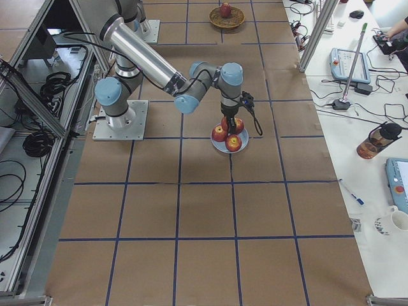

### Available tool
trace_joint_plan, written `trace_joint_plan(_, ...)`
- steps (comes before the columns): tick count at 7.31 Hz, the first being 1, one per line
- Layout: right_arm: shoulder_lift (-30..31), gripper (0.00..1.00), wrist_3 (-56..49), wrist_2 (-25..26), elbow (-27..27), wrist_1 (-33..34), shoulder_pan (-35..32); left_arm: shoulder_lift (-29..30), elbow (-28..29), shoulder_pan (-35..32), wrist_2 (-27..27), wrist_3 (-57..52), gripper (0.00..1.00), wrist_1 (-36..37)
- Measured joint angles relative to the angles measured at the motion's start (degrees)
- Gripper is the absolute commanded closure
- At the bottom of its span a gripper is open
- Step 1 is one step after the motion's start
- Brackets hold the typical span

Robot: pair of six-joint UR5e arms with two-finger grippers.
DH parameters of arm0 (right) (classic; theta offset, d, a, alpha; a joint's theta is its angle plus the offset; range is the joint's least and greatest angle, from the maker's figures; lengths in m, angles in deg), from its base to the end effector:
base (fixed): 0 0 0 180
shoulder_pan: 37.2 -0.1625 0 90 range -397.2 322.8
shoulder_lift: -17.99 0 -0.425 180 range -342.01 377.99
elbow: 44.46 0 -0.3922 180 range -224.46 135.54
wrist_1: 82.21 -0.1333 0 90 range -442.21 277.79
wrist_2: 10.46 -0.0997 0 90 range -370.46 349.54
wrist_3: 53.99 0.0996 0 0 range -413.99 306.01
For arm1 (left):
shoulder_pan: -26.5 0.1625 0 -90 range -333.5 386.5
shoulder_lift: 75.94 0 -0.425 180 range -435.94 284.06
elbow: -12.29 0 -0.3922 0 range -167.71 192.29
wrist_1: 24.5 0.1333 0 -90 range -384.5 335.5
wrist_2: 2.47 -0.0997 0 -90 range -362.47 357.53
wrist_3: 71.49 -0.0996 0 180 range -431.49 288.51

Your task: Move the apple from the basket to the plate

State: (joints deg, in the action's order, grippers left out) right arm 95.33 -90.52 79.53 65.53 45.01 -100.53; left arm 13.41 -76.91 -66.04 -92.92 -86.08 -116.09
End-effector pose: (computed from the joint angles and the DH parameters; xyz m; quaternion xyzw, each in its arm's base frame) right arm -0.1191 -0.5341 0.2742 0.0859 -0.9955 0.0340 0.0208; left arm -0.1540 -0.4804 0.4976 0.1489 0.9888 0.0016 0.0038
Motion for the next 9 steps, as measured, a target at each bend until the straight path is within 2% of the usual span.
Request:
trace_joint_plan(3, -2.1, 0.41, 0.1, -0.7, 0.1, 2.0, 0.0, 0.2, 0.1, 0.0, 0.0, 0.0, 0.01, 0.0)
trace_joint_plan(4, -2.3, 0.3, 0.1, -0.8, 0.3, 2.1, 0.0, 0.2, 0.1, 0.0, 0.0, 0.0, 0.01, 0.0)
trace_joint_plan(5, -2.4, 0.0, 0.1, -0.8, 0.4, 2.1, 0.0, 0.2, 0.1, 0.0, 0.0, 0.0, 0.01, 0.0)
trace_joint_plan(9, -1.6, 0.0, 0.4, -0.5, -0.7, 1.7, -0.4, 0.3, 0.1, 0.0, 0.0, 0.1, 0.01, 0.0)
